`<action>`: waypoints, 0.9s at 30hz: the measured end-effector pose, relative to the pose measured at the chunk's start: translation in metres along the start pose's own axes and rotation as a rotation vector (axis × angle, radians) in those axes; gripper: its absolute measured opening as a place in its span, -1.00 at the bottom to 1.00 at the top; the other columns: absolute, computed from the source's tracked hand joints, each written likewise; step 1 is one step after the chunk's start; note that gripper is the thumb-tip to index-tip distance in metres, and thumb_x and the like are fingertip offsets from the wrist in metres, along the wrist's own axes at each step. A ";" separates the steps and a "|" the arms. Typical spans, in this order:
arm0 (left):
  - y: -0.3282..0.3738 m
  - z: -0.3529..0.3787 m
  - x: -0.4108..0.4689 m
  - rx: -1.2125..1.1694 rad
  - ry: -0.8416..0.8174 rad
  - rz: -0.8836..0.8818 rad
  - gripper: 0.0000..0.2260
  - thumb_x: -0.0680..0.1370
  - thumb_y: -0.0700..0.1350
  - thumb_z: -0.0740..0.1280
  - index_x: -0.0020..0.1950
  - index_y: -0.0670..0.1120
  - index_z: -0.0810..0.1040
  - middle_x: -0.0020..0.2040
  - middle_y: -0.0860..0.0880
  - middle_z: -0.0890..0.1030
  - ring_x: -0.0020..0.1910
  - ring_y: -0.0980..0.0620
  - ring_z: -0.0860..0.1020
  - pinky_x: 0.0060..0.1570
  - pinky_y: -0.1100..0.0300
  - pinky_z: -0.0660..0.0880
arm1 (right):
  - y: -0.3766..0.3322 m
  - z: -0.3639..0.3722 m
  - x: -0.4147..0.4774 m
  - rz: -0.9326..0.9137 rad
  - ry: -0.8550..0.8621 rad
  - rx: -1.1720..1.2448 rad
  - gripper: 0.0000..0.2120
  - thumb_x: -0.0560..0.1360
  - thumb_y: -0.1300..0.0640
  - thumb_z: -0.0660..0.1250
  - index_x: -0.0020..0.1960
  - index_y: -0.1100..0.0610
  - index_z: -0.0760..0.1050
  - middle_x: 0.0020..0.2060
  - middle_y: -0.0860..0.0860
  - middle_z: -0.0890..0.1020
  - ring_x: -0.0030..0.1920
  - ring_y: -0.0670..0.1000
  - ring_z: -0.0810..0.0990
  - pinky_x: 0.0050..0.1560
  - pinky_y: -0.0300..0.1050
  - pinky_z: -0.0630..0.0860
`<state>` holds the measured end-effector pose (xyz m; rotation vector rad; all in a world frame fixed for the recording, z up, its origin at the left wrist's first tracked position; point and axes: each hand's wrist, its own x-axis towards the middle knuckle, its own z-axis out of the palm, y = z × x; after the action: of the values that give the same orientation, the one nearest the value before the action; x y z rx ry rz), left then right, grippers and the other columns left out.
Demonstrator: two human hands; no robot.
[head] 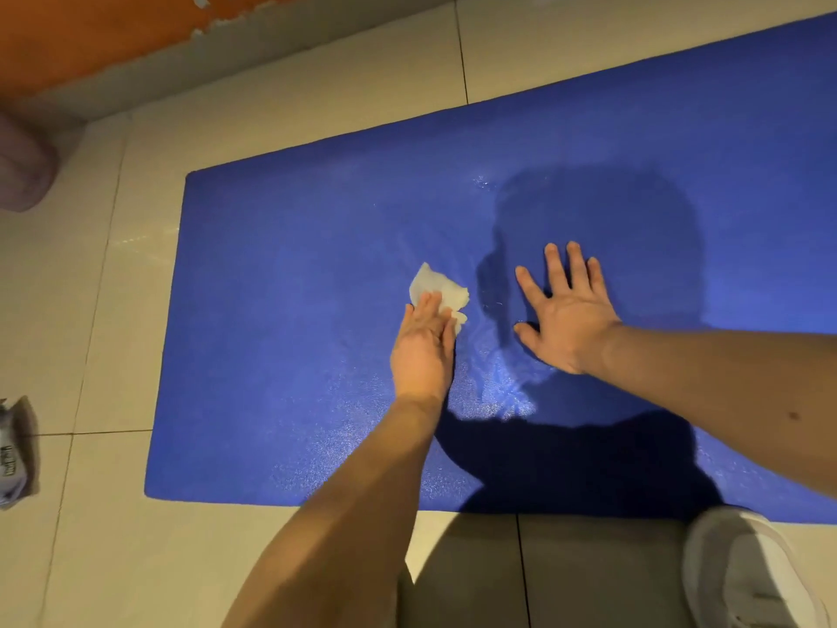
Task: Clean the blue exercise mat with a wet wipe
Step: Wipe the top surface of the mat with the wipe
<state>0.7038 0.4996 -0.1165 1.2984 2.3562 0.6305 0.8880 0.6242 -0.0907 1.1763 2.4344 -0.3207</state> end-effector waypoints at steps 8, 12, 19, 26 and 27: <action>-0.040 -0.061 0.059 0.082 0.156 -0.372 -0.71 0.66 0.03 0.22 0.34 0.00 0.52 0.30 -0.13 0.56 0.39 -0.19 0.45 0.13 0.04 0.43 | 0.003 -0.001 -0.001 -0.017 0.000 0.012 -0.23 0.61 -0.34 -0.09 0.63 -0.02 -0.32 0.58 0.25 -0.31 0.55 0.36 -0.37 0.55 0.34 -0.22; -0.021 -0.038 0.055 -0.011 0.201 -0.380 -0.65 0.67 0.01 0.20 0.44 -0.03 0.46 0.33 -0.09 0.54 0.27 -0.16 0.53 0.16 0.09 0.43 | 0.006 -0.003 0.009 -0.035 0.068 0.025 -0.25 0.61 -0.33 -0.09 0.65 0.00 -0.24 0.60 0.24 -0.26 0.57 0.33 -0.34 0.56 0.30 -0.22; 0.021 -0.007 0.028 -0.037 0.016 -0.013 -0.72 0.67 -0.13 0.26 0.33 -0.17 0.59 0.49 -0.01 0.42 0.40 0.31 0.13 0.51 0.03 0.25 | 0.005 -0.025 0.044 0.031 0.149 0.080 -0.29 0.64 -0.28 -0.06 0.66 0.01 -0.18 0.61 0.23 -0.20 0.59 0.32 -0.29 0.57 0.28 -0.18; -0.027 -0.060 0.087 0.041 0.133 -0.337 -0.72 0.69 -0.02 0.20 0.35 -0.06 0.52 0.38 -0.05 0.54 0.49 -0.07 0.35 0.36 0.06 0.37 | 0.006 -0.018 0.047 -0.004 0.110 0.050 -0.29 0.64 -0.28 -0.08 0.66 0.00 -0.21 0.61 0.22 -0.22 0.58 0.32 -0.30 0.58 0.28 -0.18; -0.032 -0.059 0.094 0.052 0.152 -0.386 -0.72 0.68 0.01 0.19 0.36 -0.02 0.49 0.30 -0.09 0.57 0.41 -0.14 0.44 0.24 0.04 0.44 | 0.008 -0.018 0.047 -0.010 0.112 0.043 -0.29 0.64 -0.28 -0.08 0.66 0.00 -0.21 0.61 0.22 -0.22 0.59 0.31 -0.30 0.57 0.27 -0.19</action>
<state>0.6034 0.5535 -0.0952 0.8009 2.6623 0.5642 0.8635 0.6683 -0.0970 1.2317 2.5414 -0.3199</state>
